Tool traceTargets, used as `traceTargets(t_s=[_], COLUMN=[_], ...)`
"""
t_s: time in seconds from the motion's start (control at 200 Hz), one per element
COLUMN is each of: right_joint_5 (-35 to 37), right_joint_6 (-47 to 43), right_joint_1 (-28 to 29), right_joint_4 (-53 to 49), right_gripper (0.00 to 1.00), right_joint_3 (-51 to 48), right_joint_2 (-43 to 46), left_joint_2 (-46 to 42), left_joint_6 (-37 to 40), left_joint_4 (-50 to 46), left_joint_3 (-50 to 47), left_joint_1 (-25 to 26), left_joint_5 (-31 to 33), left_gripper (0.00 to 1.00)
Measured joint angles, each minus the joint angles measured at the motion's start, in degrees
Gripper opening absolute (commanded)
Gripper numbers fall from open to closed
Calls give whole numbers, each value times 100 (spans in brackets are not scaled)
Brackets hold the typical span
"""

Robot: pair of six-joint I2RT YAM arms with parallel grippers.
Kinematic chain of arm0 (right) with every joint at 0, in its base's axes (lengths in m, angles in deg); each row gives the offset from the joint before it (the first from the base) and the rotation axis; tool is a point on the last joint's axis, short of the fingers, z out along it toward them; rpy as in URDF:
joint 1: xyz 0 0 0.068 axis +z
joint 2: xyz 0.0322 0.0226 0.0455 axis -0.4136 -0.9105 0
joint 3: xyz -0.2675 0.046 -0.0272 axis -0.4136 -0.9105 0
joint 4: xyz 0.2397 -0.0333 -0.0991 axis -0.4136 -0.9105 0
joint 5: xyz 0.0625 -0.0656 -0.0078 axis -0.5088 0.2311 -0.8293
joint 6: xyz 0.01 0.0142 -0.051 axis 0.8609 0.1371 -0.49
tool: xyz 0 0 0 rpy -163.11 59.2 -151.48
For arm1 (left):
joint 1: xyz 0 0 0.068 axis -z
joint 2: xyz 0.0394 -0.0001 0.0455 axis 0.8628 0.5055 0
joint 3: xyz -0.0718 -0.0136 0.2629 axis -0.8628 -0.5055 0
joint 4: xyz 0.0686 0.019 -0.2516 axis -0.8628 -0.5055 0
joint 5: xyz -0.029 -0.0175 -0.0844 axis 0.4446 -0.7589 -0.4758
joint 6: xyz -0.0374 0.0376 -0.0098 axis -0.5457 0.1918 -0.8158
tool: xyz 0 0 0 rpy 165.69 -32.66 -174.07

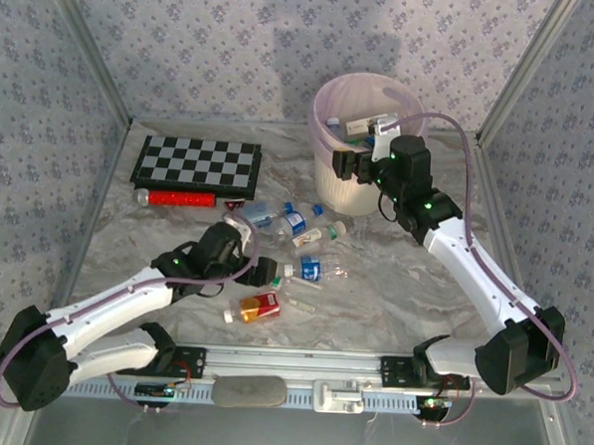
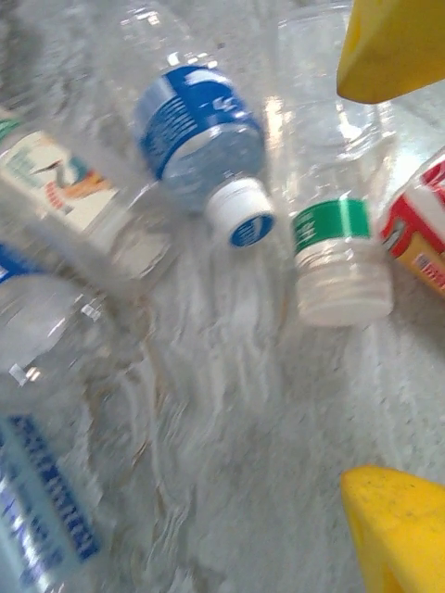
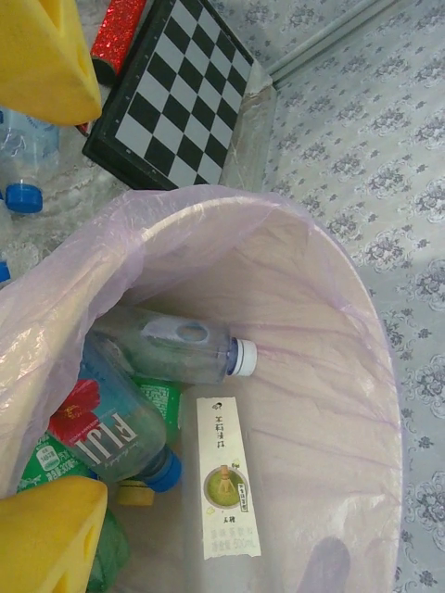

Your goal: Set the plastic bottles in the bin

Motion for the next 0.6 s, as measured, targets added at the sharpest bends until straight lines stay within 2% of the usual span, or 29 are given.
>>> traceTargets(t_s=[0.2, 0.39, 0.6], right_joint_5=[-22, -149, -289], right_joint_6=[39, 42, 42], right_joint_1=[-4, -22, -33], right_joint_4=[22, -356, -520], right_gripper=[99, 99, 99], right_joint_3=[9, 289, 492], right_joint_2=[0, -57, -24], left_joint_2=[-103, -76, -52], left_joint_6=[31, 26, -39], left_joint_4=[-494, -883, -1001], left_joint_3=[-105, -168, -280], left_joint_1=[671, 1303, 1488], left_joint_5=[262, 472, 678], left_gripper=[100, 100, 100])
